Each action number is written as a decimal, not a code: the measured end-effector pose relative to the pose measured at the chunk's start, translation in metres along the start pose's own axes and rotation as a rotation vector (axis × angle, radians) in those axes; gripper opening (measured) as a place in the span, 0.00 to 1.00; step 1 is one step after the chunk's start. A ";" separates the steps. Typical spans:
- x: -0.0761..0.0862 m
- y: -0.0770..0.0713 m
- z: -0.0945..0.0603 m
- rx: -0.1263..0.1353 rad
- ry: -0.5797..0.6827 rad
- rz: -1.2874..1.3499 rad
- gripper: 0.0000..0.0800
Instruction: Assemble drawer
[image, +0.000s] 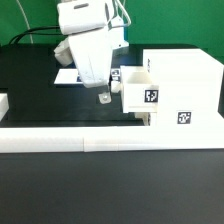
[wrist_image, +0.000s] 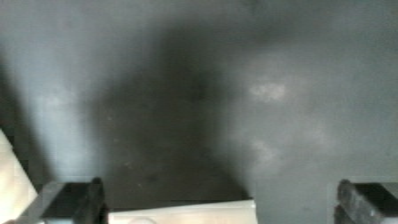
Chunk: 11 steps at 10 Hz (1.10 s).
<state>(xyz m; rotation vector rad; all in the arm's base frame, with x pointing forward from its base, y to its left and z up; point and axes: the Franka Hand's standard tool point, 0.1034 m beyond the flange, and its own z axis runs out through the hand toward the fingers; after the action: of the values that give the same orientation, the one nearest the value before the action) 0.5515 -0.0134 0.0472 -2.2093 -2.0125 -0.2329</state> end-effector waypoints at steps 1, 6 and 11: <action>0.007 0.000 0.000 0.000 0.002 -0.006 0.81; 0.037 0.001 0.003 0.009 0.002 -0.024 0.81; 0.017 -0.011 -0.008 -0.001 -0.016 0.027 0.81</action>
Offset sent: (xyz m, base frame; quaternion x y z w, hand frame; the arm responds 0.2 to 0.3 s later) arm 0.0091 0.0237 0.0053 0.0293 -0.0057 -0.0286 0.9991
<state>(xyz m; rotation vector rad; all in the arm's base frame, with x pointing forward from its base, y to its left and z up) 0.5419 0.0028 0.0586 -2.2442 -1.9890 -0.2139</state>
